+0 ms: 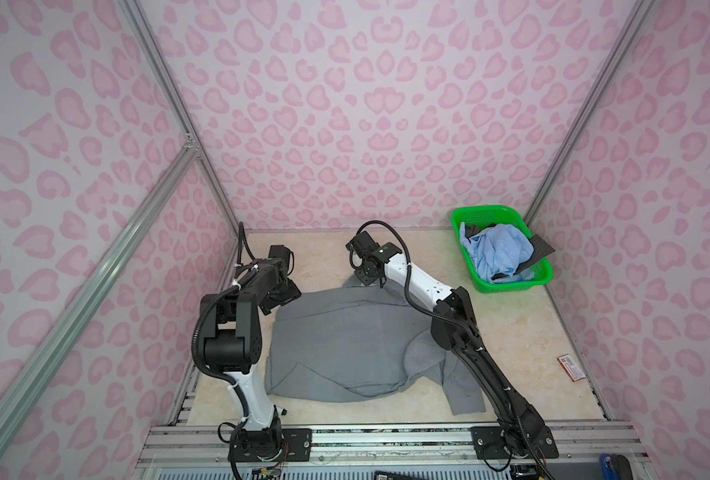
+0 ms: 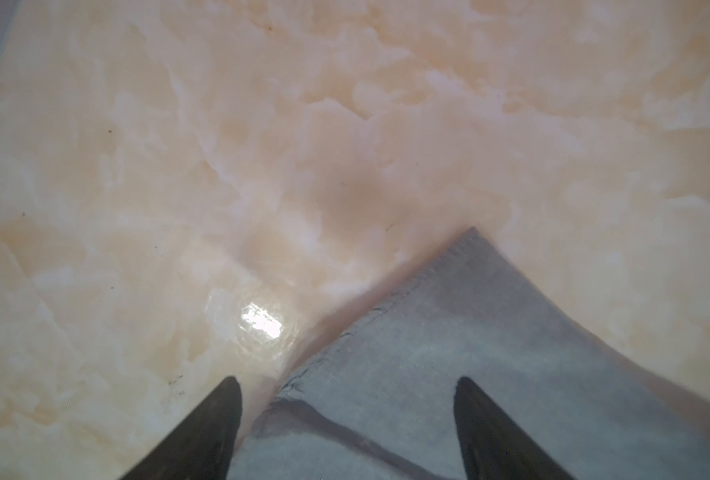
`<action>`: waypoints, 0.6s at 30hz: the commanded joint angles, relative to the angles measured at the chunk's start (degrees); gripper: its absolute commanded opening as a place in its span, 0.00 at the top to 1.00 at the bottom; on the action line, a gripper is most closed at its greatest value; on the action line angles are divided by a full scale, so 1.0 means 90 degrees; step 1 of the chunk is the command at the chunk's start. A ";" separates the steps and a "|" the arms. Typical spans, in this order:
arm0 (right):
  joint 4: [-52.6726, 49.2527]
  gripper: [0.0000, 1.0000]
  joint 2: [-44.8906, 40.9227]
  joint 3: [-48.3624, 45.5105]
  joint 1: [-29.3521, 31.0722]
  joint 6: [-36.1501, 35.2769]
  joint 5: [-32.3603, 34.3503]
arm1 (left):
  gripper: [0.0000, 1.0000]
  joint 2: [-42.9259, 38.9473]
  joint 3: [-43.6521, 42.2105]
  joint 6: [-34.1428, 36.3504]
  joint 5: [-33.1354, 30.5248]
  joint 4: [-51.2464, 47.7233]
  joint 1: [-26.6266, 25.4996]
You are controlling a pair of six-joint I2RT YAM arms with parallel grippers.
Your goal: Fold and stack the long sleeve shirts
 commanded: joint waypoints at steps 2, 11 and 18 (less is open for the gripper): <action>0.0066 0.76 0.0098 0.0044 -0.0056 -0.0030 -0.0230 | 0.23 0.0251 0.0279 0.0042 -0.0138 -0.0016 -0.0055; 0.0148 0.97 -0.0286 -0.0099 -0.0306 0.0248 -0.1063 | 0.44 0.0947 0.0842 0.0092 -0.0270 -0.0109 -0.0236; 0.0372 1.00 -0.0920 -0.0468 -0.0637 0.0431 -0.1629 | 0.80 0.1218 0.1031 0.0122 -0.0306 -0.0060 -0.0245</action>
